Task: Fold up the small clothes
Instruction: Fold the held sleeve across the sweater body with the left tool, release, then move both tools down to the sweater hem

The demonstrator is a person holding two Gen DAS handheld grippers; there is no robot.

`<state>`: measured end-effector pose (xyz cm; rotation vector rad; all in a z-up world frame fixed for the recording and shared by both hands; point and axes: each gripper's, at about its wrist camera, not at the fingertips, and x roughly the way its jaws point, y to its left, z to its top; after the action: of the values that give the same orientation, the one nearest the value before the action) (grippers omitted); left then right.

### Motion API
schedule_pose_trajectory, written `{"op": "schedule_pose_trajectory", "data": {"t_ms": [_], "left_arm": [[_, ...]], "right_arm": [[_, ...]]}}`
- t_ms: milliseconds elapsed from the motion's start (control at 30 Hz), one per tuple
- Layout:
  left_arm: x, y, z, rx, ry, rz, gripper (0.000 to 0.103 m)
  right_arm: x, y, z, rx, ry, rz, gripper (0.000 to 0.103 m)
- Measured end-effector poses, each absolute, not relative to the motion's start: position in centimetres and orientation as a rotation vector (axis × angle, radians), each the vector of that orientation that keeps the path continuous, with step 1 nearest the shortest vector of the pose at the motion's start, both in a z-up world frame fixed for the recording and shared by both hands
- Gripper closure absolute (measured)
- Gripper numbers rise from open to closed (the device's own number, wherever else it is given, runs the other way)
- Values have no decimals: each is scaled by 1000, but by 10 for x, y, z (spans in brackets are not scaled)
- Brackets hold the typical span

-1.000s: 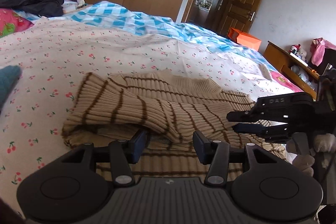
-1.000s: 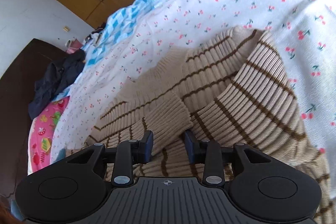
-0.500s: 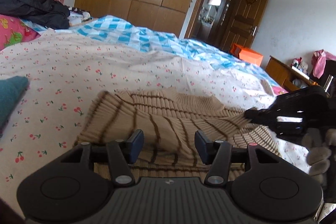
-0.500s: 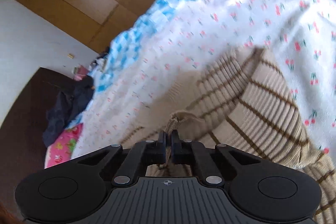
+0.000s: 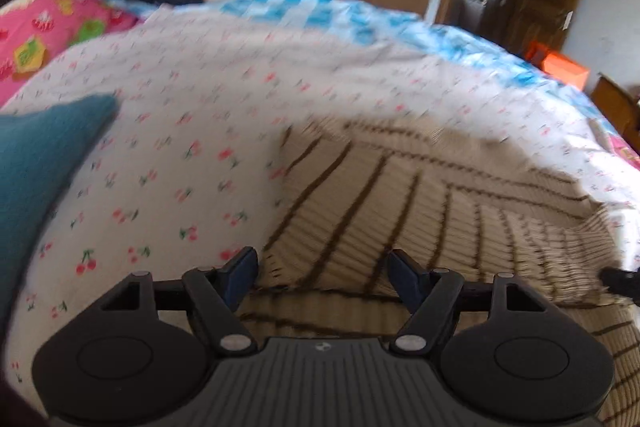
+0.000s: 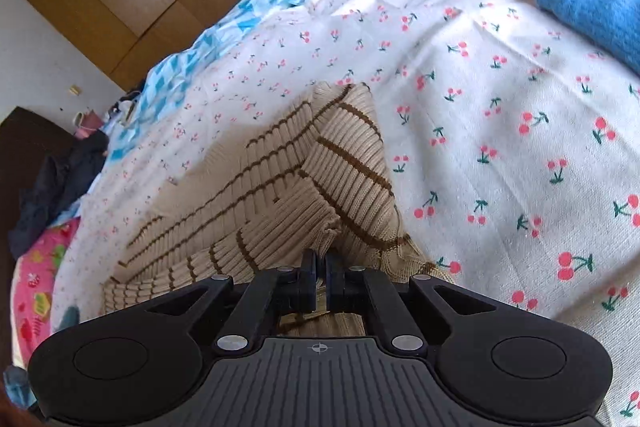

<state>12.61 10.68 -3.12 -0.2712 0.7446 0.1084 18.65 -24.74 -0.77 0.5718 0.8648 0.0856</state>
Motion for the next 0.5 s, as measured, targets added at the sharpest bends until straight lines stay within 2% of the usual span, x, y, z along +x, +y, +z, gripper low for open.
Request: {"op": "schedule_pose_trajectory", "data": {"t_ms": [167, 267, 400, 500], "left_arm": [[121, 118, -31, -347, 734, 114, 26], [116, 113, -24, -307, 693, 116, 27], [109, 104, -16, -252, 638, 87, 27], [114, 99, -18, -220, 666, 78, 26]], "right_arm": [[187, -241, 3, 508, 840, 87, 97], [185, -240, 8, 476, 834, 84, 93], [177, -235, 23, 387, 790, 70, 93], [170, -226, 33, 311, 753, 97, 93]]}}
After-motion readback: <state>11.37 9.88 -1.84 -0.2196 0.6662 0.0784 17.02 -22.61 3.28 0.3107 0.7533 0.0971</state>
